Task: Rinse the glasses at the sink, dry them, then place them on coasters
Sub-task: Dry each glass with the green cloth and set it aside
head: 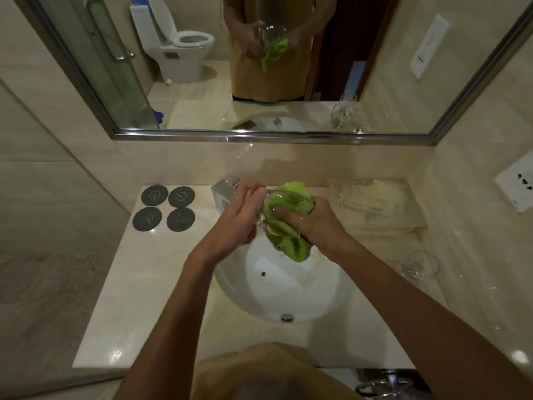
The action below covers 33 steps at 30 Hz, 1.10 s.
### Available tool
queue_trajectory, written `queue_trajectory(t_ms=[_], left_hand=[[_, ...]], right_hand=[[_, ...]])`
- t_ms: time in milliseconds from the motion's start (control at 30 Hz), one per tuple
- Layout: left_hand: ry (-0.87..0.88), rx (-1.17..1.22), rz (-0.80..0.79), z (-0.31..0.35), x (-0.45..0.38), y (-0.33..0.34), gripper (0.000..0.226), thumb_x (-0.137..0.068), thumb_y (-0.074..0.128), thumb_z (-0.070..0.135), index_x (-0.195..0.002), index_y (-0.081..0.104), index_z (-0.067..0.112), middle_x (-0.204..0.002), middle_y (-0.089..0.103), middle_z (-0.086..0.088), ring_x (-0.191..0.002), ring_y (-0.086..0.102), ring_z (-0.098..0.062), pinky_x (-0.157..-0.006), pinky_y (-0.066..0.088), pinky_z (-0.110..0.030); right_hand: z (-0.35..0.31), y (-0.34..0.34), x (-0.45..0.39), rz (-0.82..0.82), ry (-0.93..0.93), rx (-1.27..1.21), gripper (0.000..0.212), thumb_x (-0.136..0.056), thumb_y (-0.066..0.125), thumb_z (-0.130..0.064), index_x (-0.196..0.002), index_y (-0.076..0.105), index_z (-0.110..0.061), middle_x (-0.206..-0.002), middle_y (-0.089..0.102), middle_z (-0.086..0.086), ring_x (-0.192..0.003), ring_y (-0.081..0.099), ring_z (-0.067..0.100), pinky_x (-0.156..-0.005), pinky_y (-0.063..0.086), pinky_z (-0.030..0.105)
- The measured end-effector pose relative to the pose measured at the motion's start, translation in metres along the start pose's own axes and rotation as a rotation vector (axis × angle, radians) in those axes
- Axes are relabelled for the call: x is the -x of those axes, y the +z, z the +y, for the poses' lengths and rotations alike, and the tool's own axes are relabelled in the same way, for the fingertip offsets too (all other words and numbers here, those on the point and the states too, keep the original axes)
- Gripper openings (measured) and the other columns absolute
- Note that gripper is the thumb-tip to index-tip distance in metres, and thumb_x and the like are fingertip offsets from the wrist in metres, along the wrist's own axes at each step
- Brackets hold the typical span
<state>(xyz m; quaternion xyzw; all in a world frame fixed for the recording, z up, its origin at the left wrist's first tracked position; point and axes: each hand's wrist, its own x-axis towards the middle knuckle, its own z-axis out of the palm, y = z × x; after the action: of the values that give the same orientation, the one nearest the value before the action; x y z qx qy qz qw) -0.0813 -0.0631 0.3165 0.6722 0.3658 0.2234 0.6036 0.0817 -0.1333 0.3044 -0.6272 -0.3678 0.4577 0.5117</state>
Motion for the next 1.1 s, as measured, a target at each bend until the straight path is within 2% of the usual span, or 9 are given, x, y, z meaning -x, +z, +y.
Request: queue_trajectory(t_ms=[100, 200, 367, 500, 733, 867, 933, 1033, 1100], left_hand=[[0.131, -0.018, 0.147, 0.0, -0.001, 0.01, 0.018, -0.105, 0.039, 0.025, -0.097, 0.052, 0.015, -0.082, 0.053, 0.004, -0.067, 0.051, -0.004, -0.055, 0.043, -0.018], [0.098, -0.011, 0.137, 0.001, -0.003, 0.011, 0.03, -0.104, 0.037, 0.026, -0.088, 0.048, 0.004, -0.074, 0.047, 0.001, -0.059, 0.044, -0.004, -0.05, 0.037, -0.018], [-0.438, 0.031, 0.028, 0.017, -0.007, 0.008, 0.047, -0.098, 0.031, 0.044, -0.065, 0.049, 0.016, -0.05, 0.045, -0.001, -0.034, 0.031, -0.008, -0.042, 0.017, -0.018], [-0.556, -0.041, -0.048, 0.01, -0.009, 0.002, 0.055, -0.096, 0.025, 0.053, -0.077, 0.057, 0.013, -0.057, 0.049, -0.007, -0.043, 0.034, -0.014, -0.047, 0.016, -0.02], [-0.341, 0.249, -0.182, -0.009, -0.008, -0.018, 0.07, -0.092, 0.025, 0.075, -0.095, 0.056, 0.012, -0.064, 0.048, -0.011, -0.044, 0.026, -0.015, -0.043, 0.021, -0.019], [-0.021, 0.046, 0.087, -0.006, -0.008, 0.001, 0.03, -0.102, 0.035, 0.05, -0.105, 0.052, 0.024, -0.078, 0.055, 0.003, -0.057, 0.049, -0.013, -0.05, 0.035, -0.027], [0.049, 0.002, 0.215, -0.005, -0.013, 0.007, 0.027, -0.105, 0.035, 0.04, -0.102, 0.051, 0.017, -0.085, 0.055, 0.003, -0.07, 0.054, -0.01, -0.058, 0.04, -0.026], [-0.007, 0.003, 0.165, -0.004, -0.018, 0.008, 0.036, -0.104, 0.032, 0.038, -0.087, 0.049, 0.011, -0.07, 0.049, 0.001, -0.057, 0.045, -0.008, -0.051, 0.032, -0.025], [-0.221, 0.04, 0.092, 0.002, -0.018, 0.005, 0.043, -0.102, 0.031, 0.043, -0.078, 0.053, 0.015, -0.058, 0.047, -0.001, -0.045, 0.036, -0.01, -0.044, 0.022, -0.022]], right_hand=[[0.0, -0.002, 0.005, -0.148, 0.095, -0.047, 0.03, -0.083, 0.08, -0.023, -0.109, 0.073, -0.009, -0.099, 0.077, 0.008, -0.093, 0.074, 0.024, -0.082, 0.06, 0.034], [-0.003, -0.005, 0.003, -0.108, -0.028, 0.149, 0.027, -0.083, 0.081, -0.025, -0.106, 0.075, -0.014, -0.095, 0.078, 0.002, -0.09, 0.074, 0.018, -0.081, 0.059, 0.032], [-0.01, -0.008, -0.003, 0.055, -0.466, 0.633, 0.022, -0.082, 0.08, -0.033, -0.093, 0.075, -0.015, -0.078, 0.074, -0.003, -0.069, 0.067, 0.012, -0.065, 0.051, 0.026], [-0.007, -0.006, -0.002, 0.033, -0.726, 0.831, 0.042, -0.088, 0.064, -0.048, -0.109, 0.072, -0.012, -0.075, 0.072, 0.002, -0.061, 0.065, 0.018, -0.06, 0.052, 0.03], [-0.005, 0.002, -0.002, 0.156, -0.231, 0.316, 0.016, -0.08, 0.082, -0.029, -0.088, 0.076, -0.016, -0.079, 0.076, 0.001, -0.075, 0.072, 0.016, -0.072, 0.06, 0.033], [-0.012, 0.005, 0.003, -0.044, 0.181, -0.056, 0.03, -0.08, 0.082, -0.024, -0.104, 0.074, -0.009, -0.094, 0.078, 0.009, -0.088, 0.075, 0.024, -0.082, 0.061, 0.037], [-0.013, 0.005, 0.005, -0.126, 0.31, -0.117, 0.034, -0.079, 0.083, -0.026, -0.106, 0.073, -0.008, -0.095, 0.077, 0.012, -0.087, 0.074, 0.026, -0.083, 0.06, 0.04], [-0.01, 0.004, 0.004, -0.056, 0.224, 0.023, 0.03, -0.078, 0.083, -0.028, -0.103, 0.075, -0.013, -0.09, 0.078, 0.005, -0.085, 0.075, 0.021, -0.082, 0.06, 0.036], [-0.009, 0.003, 0.003, 0.033, 0.034, 0.264, 0.022, -0.078, 0.083, -0.031, -0.095, 0.077, -0.018, -0.083, 0.077, -0.001, -0.079, 0.074, 0.015, -0.075, 0.059, 0.03]])
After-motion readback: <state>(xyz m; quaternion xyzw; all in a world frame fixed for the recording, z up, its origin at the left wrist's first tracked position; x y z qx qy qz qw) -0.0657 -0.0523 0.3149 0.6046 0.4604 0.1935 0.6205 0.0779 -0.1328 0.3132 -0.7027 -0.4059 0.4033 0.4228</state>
